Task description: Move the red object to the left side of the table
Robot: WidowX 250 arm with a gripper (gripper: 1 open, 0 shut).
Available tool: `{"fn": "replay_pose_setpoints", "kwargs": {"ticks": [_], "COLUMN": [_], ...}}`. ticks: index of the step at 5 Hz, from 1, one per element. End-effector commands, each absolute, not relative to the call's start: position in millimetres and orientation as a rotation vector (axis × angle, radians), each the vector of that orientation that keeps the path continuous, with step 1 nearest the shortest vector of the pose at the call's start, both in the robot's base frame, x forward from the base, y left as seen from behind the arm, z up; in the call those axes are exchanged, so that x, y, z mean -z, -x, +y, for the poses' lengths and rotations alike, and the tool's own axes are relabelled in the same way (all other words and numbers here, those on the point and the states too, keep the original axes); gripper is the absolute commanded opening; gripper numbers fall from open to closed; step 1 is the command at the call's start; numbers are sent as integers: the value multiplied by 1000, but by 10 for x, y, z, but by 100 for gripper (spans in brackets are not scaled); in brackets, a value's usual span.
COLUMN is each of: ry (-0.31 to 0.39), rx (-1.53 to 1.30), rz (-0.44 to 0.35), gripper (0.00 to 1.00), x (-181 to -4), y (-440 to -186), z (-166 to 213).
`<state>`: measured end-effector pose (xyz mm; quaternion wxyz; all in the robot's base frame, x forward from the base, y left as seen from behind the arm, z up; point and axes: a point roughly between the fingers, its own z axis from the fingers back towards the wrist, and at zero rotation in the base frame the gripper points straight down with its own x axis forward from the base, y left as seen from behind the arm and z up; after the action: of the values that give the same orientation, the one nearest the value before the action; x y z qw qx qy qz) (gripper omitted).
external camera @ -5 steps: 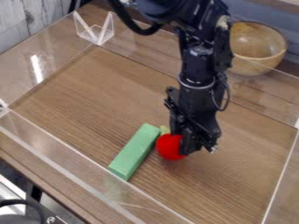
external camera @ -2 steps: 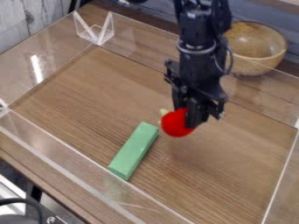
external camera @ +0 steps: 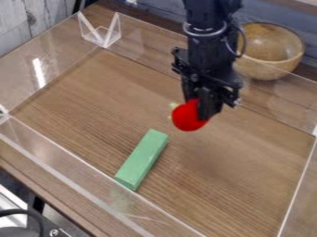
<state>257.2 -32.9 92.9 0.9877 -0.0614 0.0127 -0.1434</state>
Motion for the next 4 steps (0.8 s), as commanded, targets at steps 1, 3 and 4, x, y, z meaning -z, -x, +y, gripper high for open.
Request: {"fn": "replay_pose_setpoints", "kwargs": {"ticks": [1, 3, 4], "ry": [117, 121, 127], "rx": [254, 218, 211], "rz": [-62, -75, -78], "gripper": [0, 0, 0], "x": [-1141, -1106, -1081], "y": [-2651, -2703, -2722], "z": [-180, -109, -147]}}
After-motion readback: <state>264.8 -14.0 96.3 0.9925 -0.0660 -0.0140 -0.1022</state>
